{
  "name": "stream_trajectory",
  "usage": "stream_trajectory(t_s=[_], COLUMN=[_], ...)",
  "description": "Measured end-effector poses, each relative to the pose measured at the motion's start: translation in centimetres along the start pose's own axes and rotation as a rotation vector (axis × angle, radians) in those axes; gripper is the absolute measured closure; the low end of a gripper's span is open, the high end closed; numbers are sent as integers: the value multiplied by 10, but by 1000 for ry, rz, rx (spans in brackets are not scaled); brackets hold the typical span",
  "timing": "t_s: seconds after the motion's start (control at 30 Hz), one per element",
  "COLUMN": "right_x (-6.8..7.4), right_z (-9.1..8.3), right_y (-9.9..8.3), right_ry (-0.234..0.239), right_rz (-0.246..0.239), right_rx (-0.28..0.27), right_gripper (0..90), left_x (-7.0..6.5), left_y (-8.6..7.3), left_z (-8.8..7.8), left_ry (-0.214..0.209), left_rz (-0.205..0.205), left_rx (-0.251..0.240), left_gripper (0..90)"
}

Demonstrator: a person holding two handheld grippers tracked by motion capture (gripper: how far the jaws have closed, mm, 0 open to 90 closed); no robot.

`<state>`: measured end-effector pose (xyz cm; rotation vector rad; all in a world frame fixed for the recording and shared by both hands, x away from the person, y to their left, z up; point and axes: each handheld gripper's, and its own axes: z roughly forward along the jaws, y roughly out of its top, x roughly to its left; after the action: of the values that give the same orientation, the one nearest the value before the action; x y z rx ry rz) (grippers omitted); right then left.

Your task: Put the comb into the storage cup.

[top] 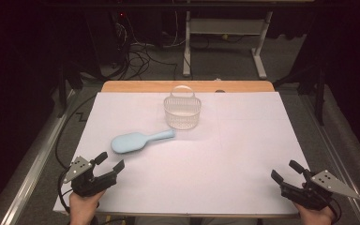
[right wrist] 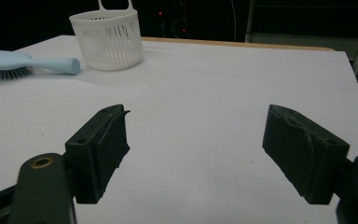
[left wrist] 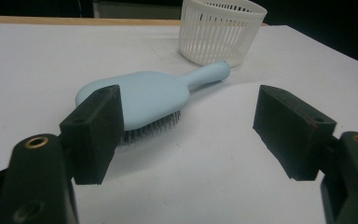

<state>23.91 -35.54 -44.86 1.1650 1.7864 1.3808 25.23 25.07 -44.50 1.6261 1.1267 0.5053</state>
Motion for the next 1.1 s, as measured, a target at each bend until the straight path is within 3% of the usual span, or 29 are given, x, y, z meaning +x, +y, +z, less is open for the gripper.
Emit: stream_trajectory(t_s=[0.23, 0.5, 1.1], right_x=[1, -1, 0], right_z=[1, 0, 1], right_y=[0, 0, 0], right_ry=[3, 2, 7], right_rz=[-6, 2, -5], right_rx=[7, 2, 4], right_gripper=[223, 225, 231], left_x=[0, -4, -6], left_y=[-1, 0, 2], left_z=[1, 3, 7], left_ry=[-4, -4, -12], left_rz=[1, 34, 33], left_rx=[13, 26, 36], left_gripper=[236, 236, 236])
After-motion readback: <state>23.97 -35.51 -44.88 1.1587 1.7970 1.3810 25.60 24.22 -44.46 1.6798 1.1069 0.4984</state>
